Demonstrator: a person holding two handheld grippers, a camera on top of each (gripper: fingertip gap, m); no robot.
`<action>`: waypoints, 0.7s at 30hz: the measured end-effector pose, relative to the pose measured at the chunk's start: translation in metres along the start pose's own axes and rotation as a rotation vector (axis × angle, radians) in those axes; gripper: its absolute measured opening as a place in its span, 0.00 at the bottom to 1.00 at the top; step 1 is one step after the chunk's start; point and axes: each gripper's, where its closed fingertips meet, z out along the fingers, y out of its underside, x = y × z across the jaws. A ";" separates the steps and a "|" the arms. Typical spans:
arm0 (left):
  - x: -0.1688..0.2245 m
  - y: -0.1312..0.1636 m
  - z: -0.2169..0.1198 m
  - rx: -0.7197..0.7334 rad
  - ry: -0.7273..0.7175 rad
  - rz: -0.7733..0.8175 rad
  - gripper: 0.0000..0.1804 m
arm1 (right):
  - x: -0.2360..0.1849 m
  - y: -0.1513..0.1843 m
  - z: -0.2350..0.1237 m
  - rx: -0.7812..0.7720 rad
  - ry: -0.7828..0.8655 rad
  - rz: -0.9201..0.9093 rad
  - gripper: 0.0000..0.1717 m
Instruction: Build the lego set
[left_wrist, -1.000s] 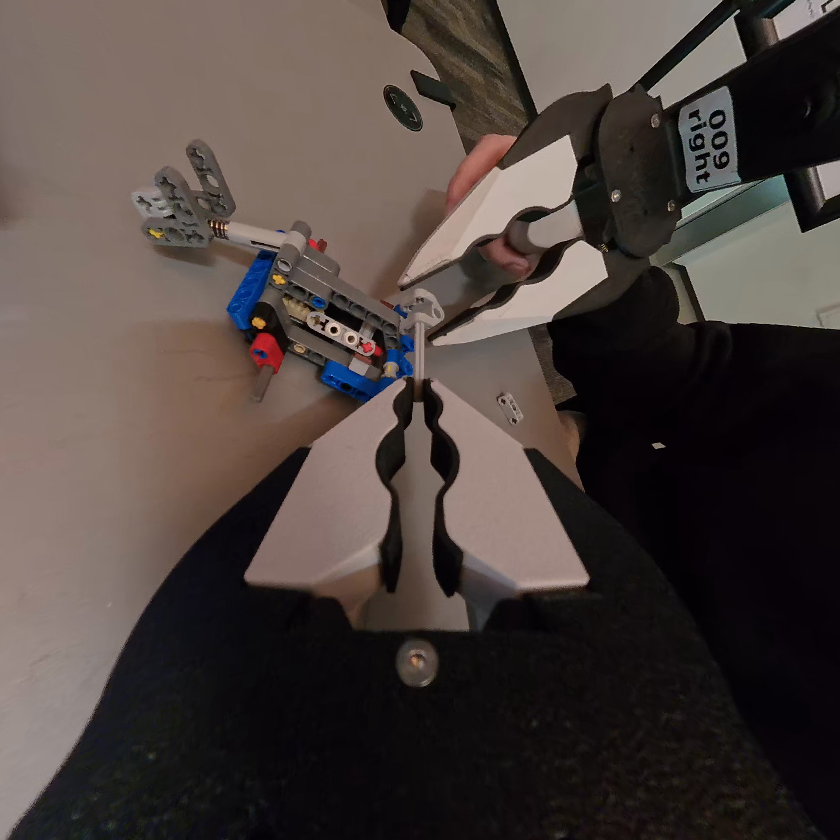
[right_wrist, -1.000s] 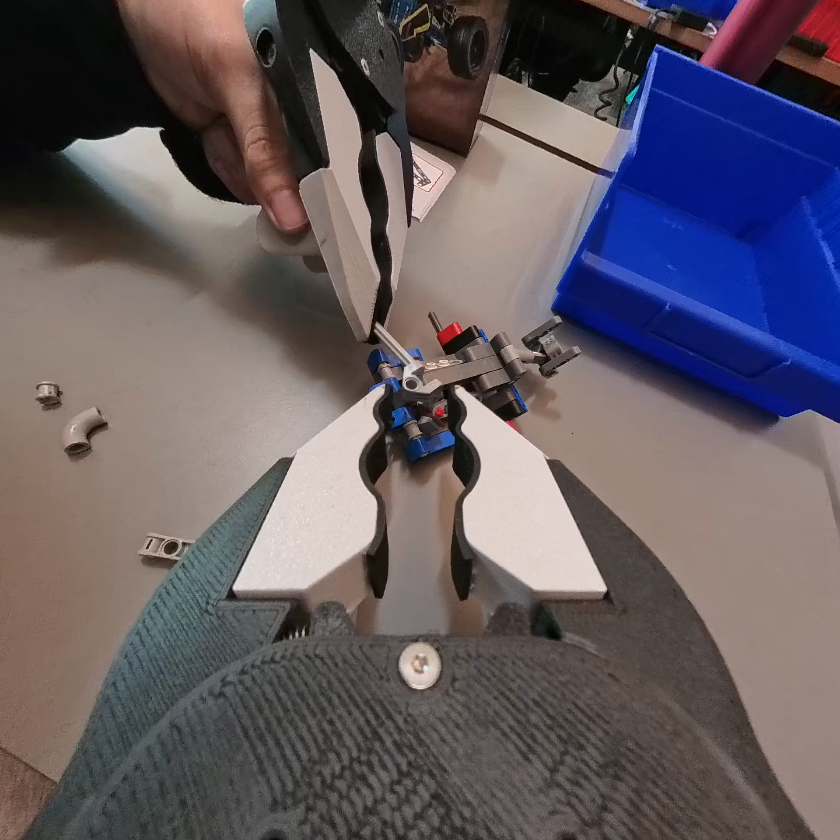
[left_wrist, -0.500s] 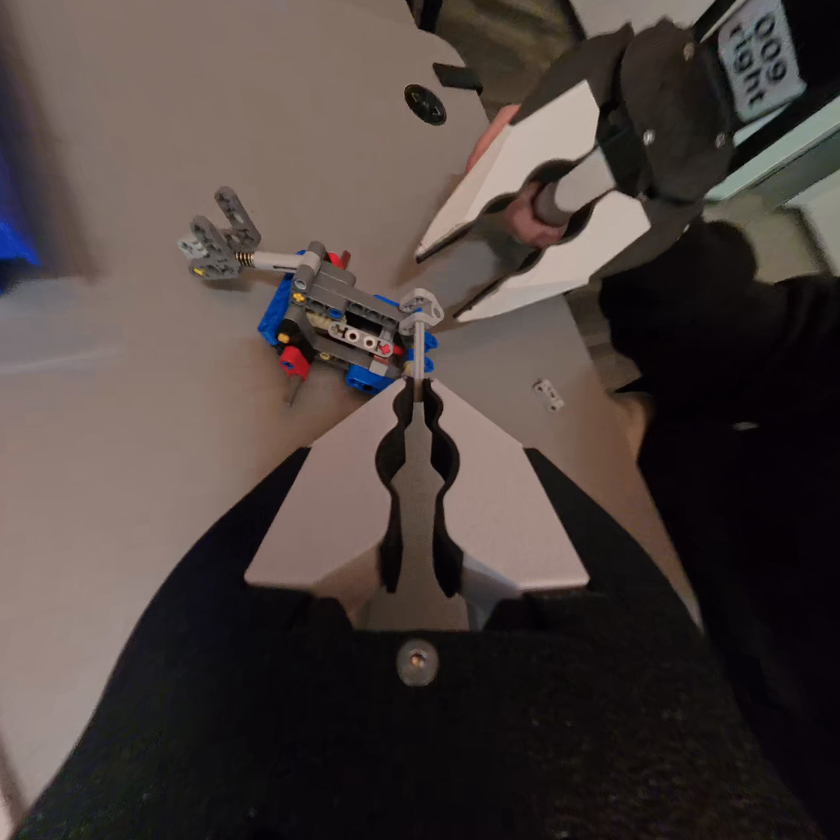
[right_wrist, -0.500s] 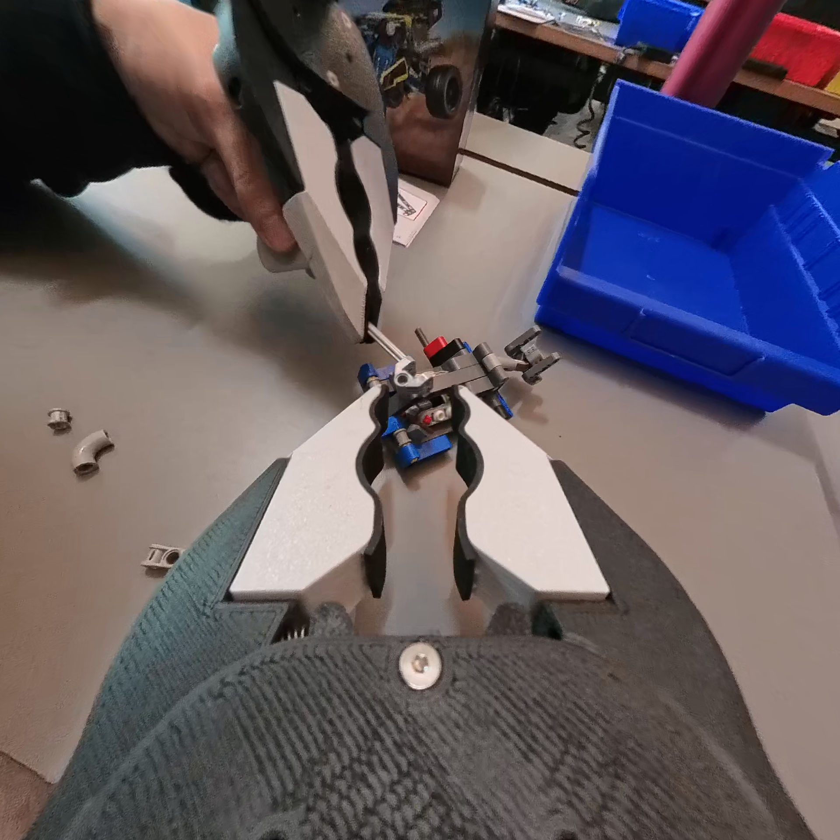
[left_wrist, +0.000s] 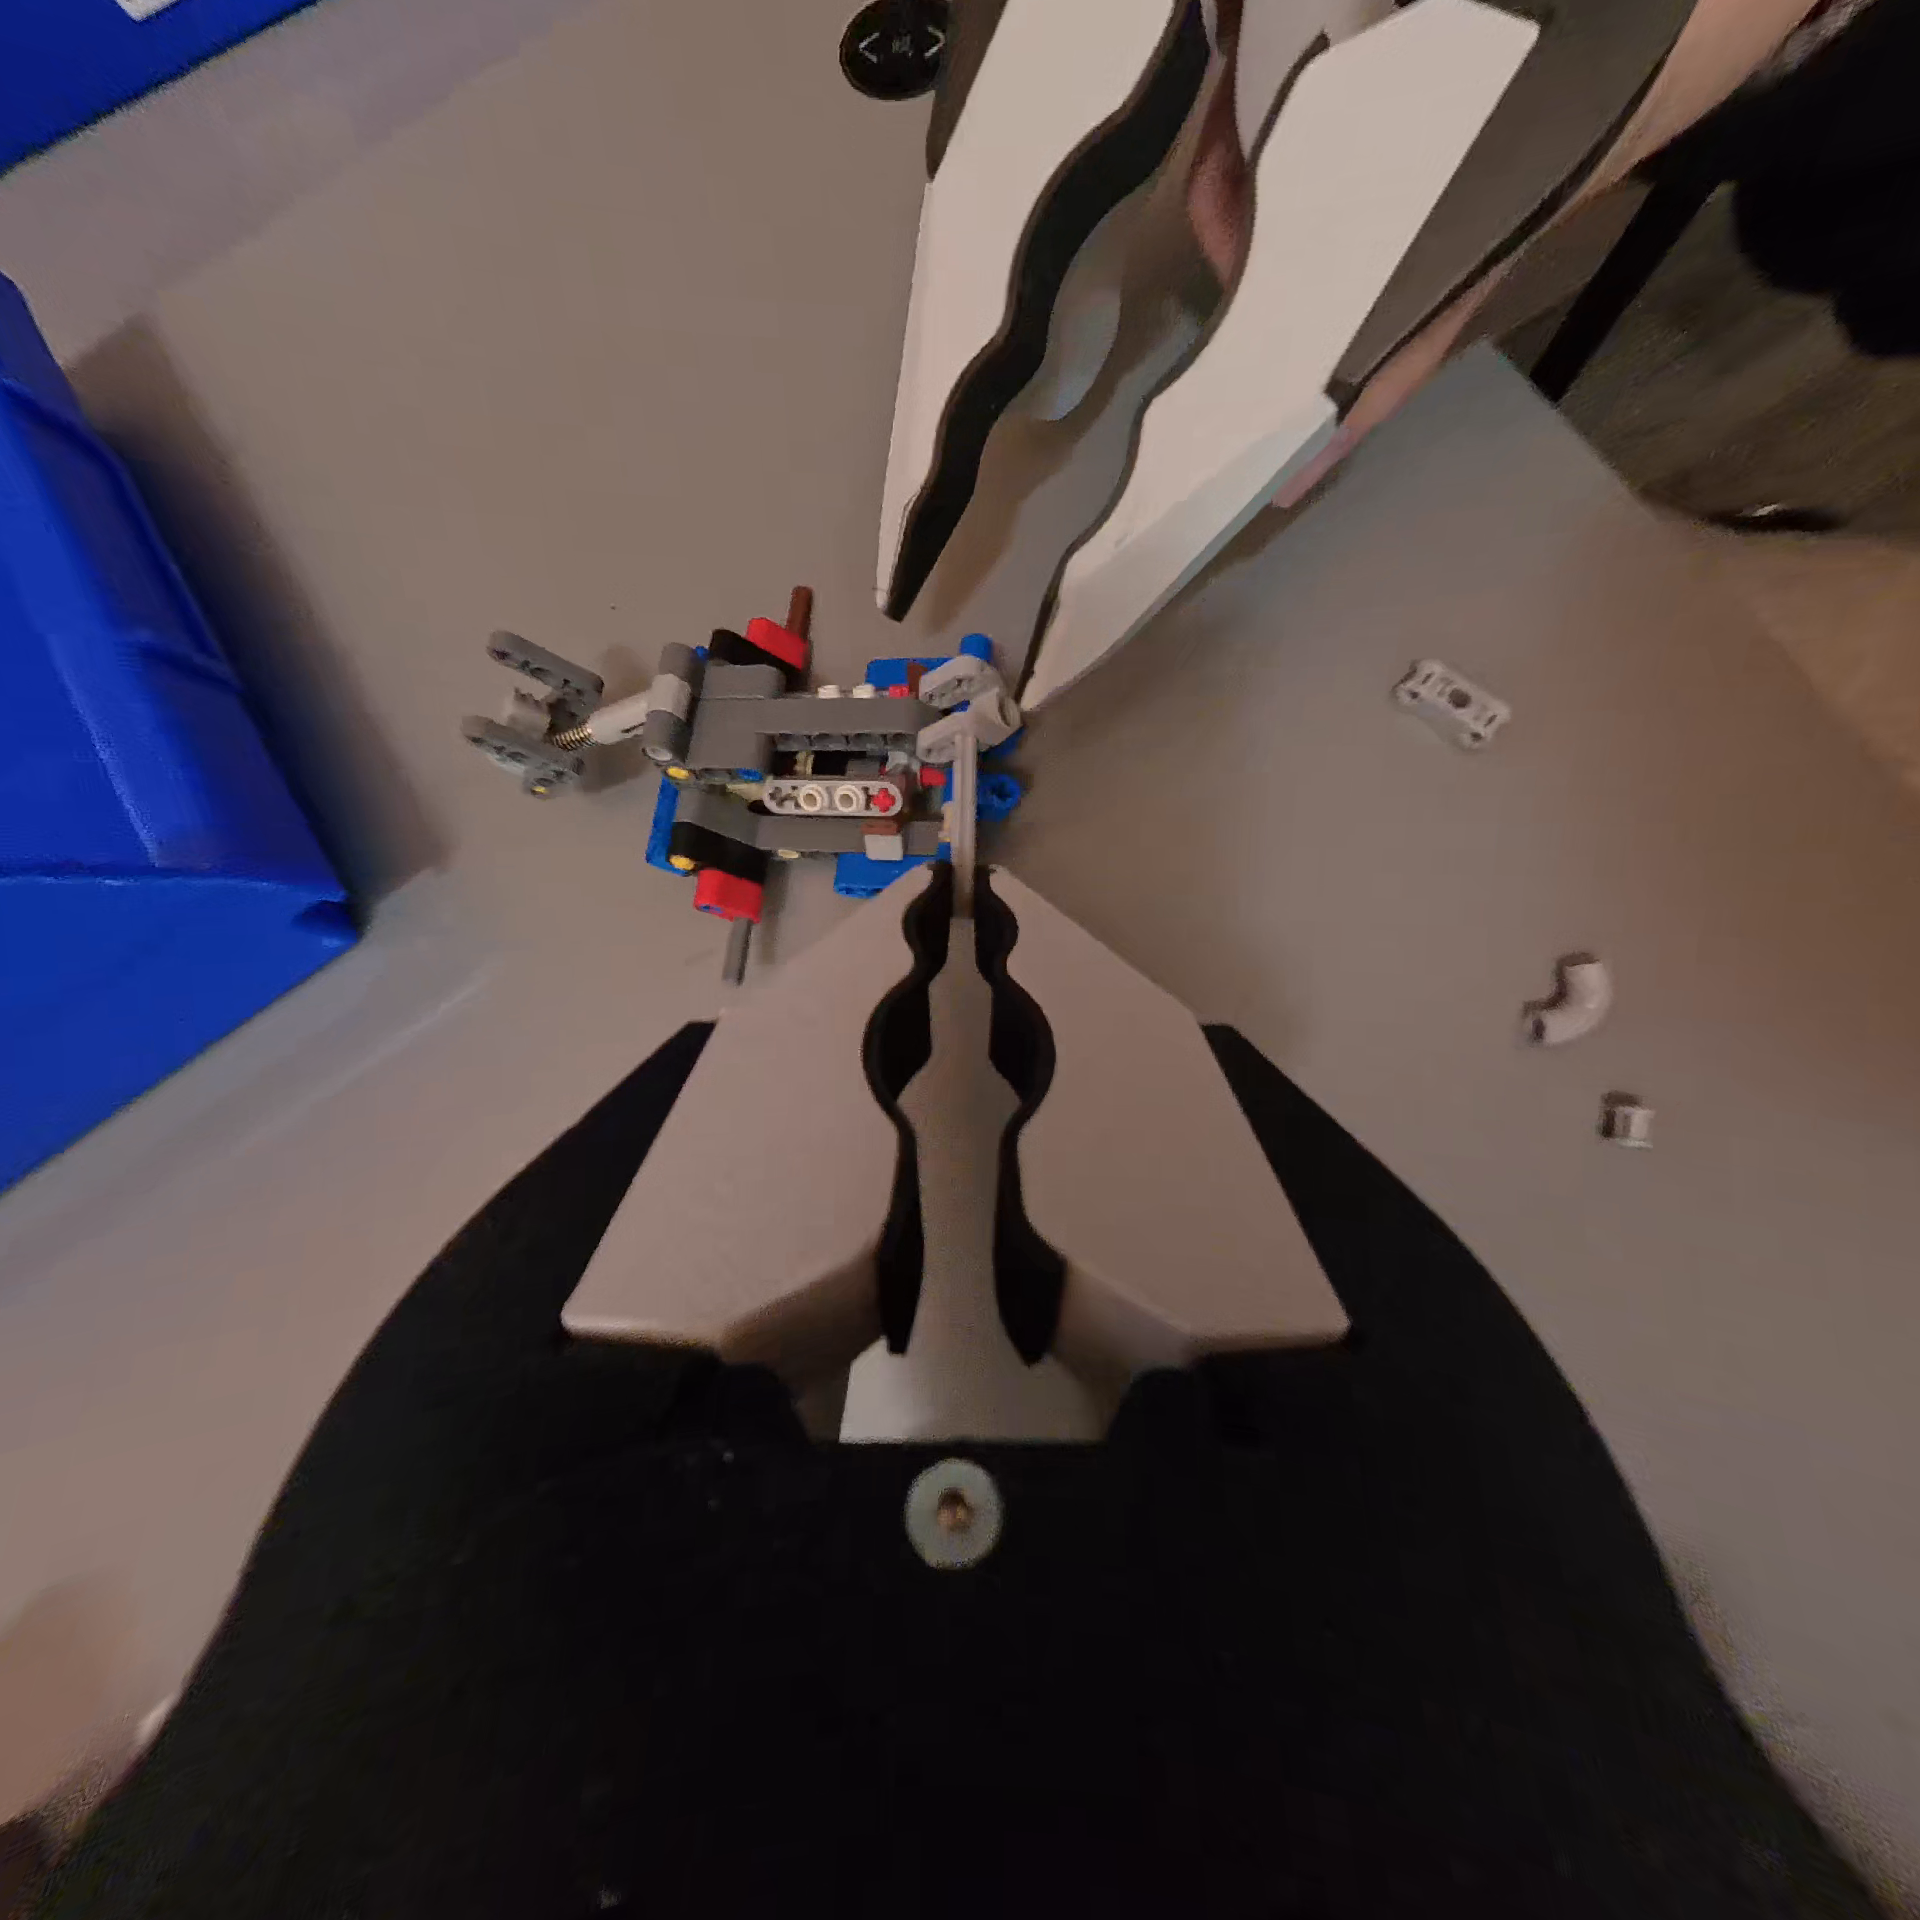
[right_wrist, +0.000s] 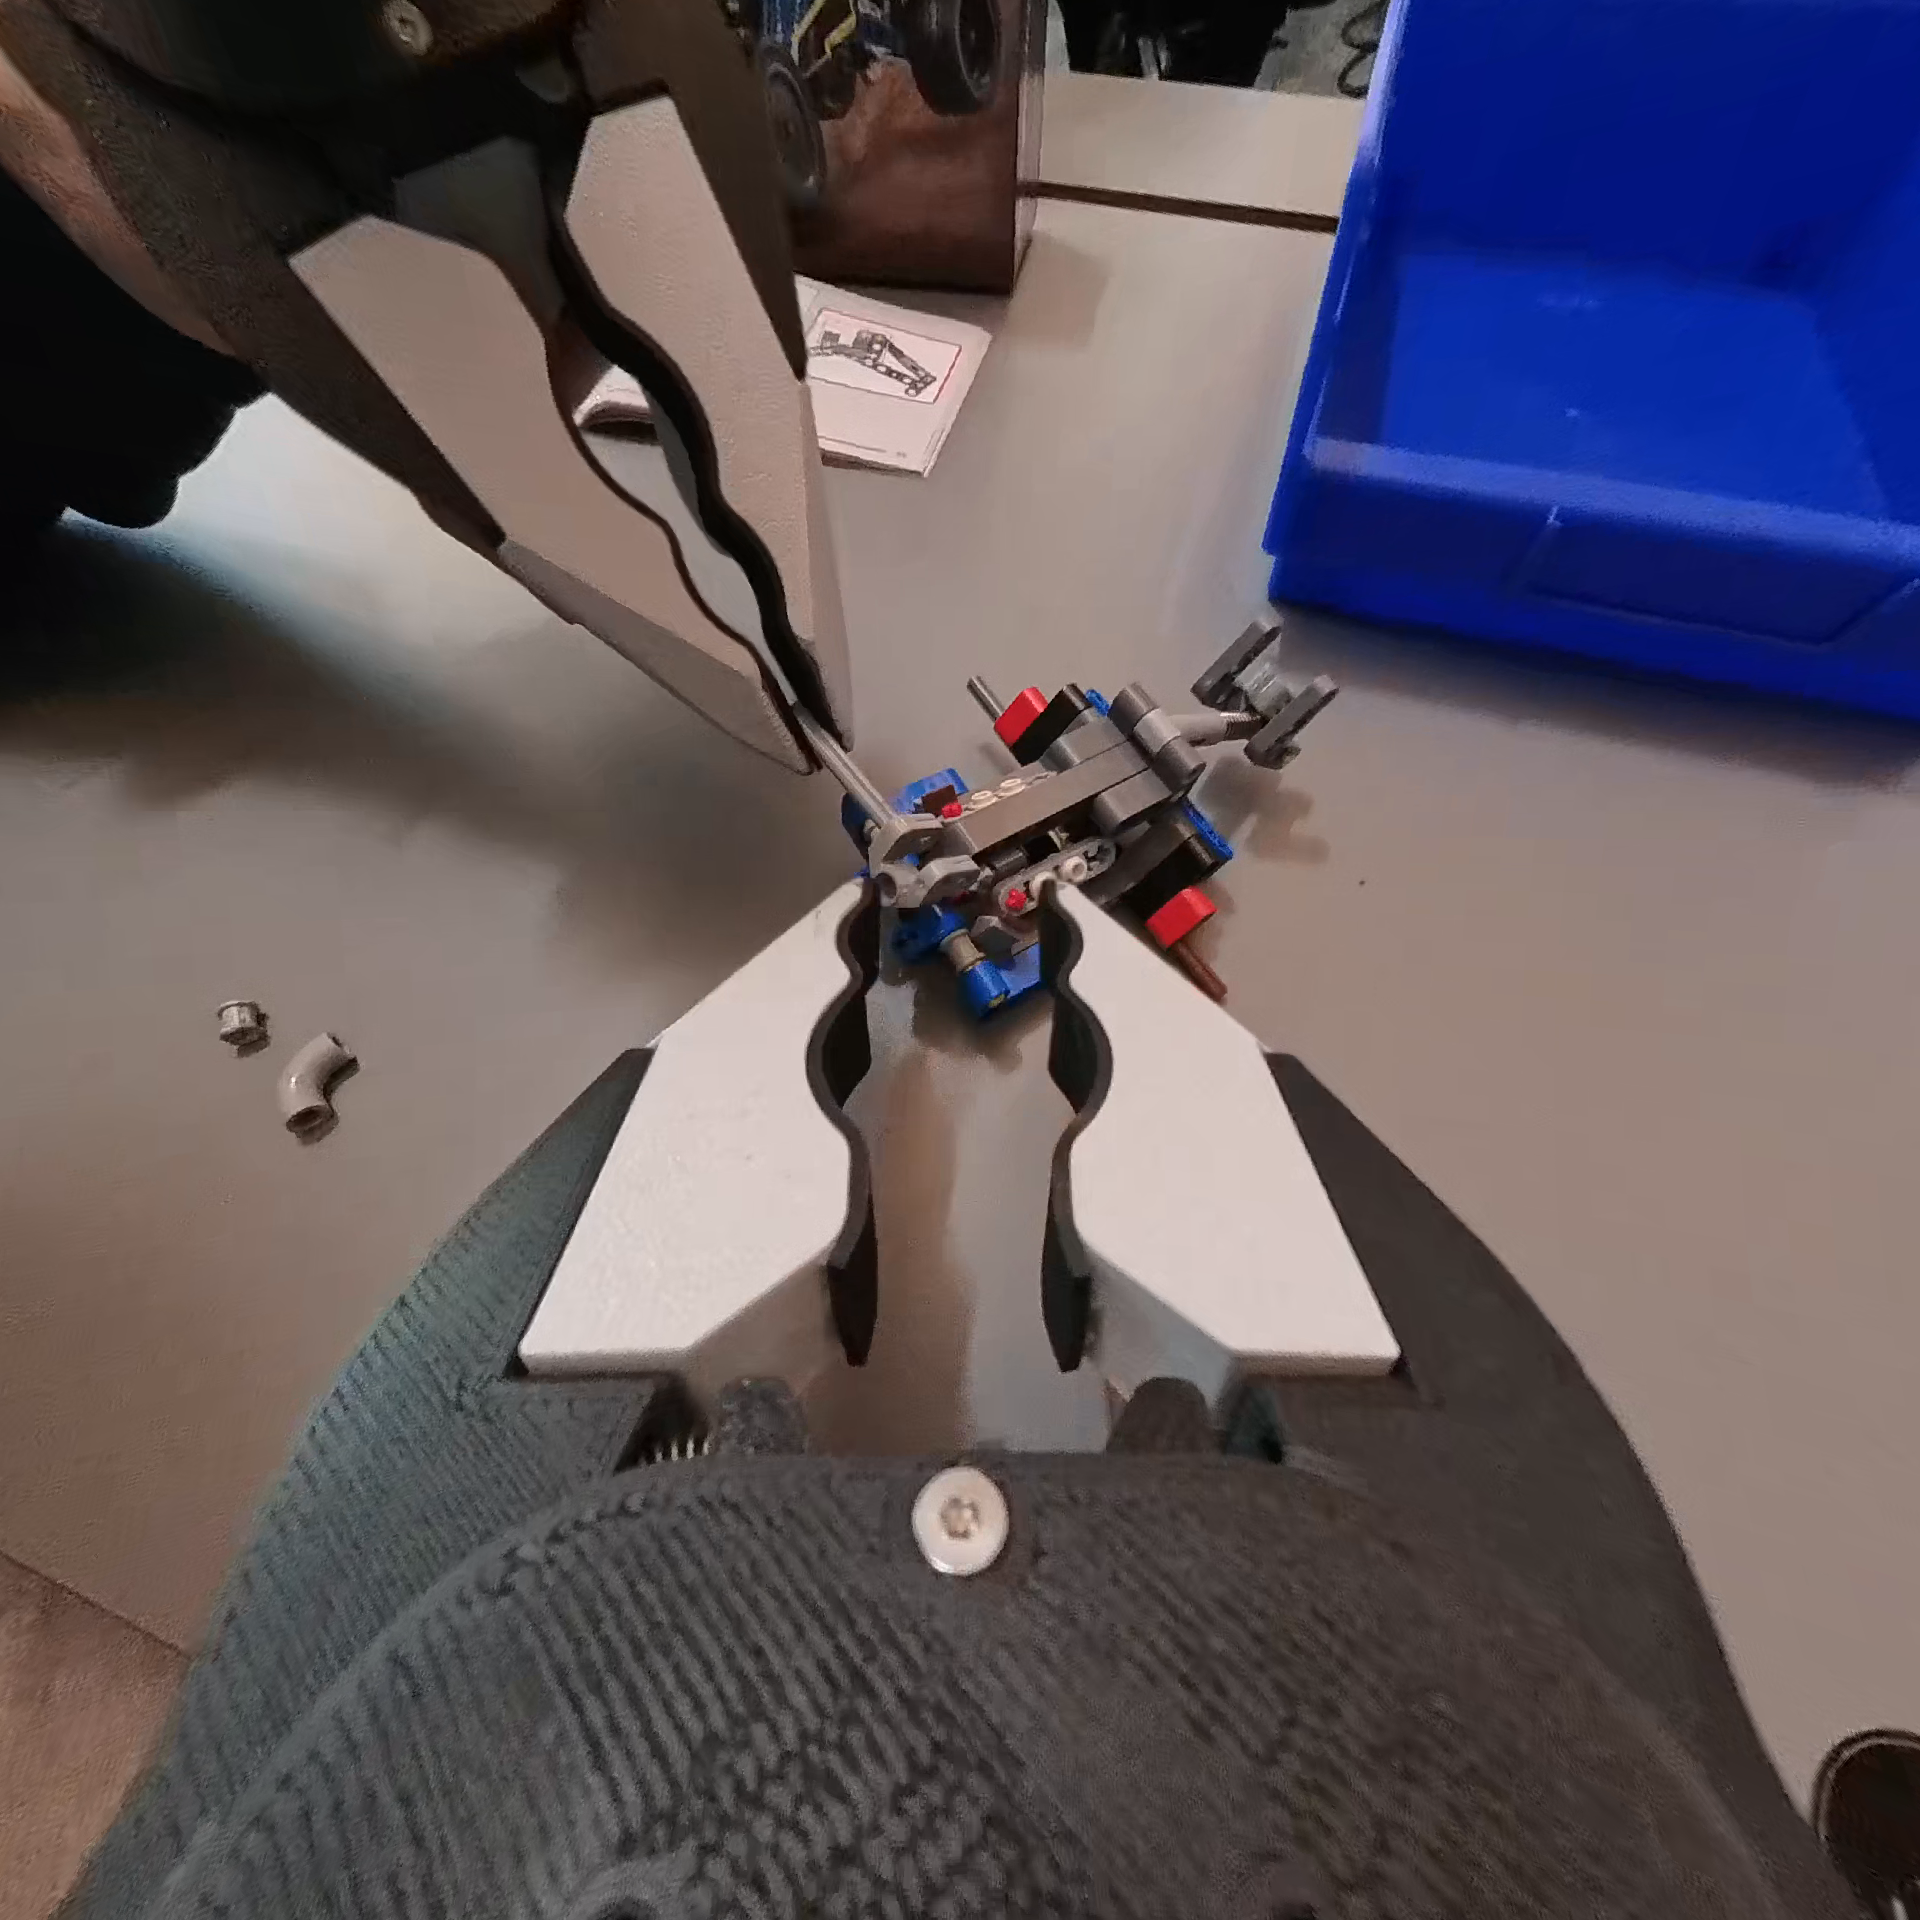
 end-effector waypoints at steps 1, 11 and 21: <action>-0.001 0.000 0.000 -0.008 -0.021 0.028 0.00 | 0.000 0.000 0.000 -0.003 0.002 0.004 0.15; -0.006 0.001 0.004 -0.003 -0.067 0.093 0.00 | -0.002 0.000 0.005 -0.012 0.011 0.041 0.06; -0.010 -0.004 0.005 0.031 -0.102 0.125 0.00 | 0.007 -0.002 0.004 0.009 0.023 0.144 0.04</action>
